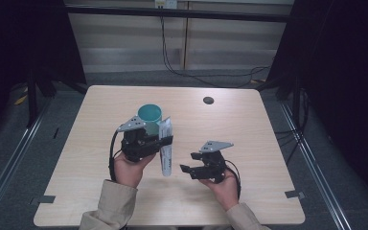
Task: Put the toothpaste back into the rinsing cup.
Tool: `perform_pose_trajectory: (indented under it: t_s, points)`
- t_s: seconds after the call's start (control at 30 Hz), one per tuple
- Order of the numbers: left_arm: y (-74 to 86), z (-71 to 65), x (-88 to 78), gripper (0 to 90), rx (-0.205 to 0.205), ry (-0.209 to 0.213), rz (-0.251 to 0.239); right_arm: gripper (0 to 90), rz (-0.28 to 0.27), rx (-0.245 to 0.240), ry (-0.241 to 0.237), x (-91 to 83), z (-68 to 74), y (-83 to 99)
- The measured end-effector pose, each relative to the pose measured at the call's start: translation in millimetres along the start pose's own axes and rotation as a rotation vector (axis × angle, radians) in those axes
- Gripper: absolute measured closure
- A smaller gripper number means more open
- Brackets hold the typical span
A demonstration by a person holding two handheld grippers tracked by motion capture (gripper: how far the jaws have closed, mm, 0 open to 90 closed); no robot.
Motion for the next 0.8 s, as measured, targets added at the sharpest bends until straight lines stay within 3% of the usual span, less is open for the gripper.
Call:
perform_pose_trajectory:
  t_s: [0.43, 0.8]
  points:
    - [-6.2, 15.7, -3.9, 76.5, 0.009, -0.056, -0.013, 22.3, 0.083, -0.054, 0.087, -14.2, -14.3, 32.1]
    - [-16.4, 25.4, -6.1, 76.5, 0.014, -0.085, -0.02, 18.2, 0.144, -0.058, 0.106, -18.8, -20.1, 54.8]
Point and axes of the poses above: each handheld gripper's, and its own axes: x roughly forward along the jaws, y roughly out of its underside, z roughly to its left, the point moved 7 cm from there along x, roughly forward along the jaws, and after that the axes turned 12 degrees about -y, right-handed, at the moved point
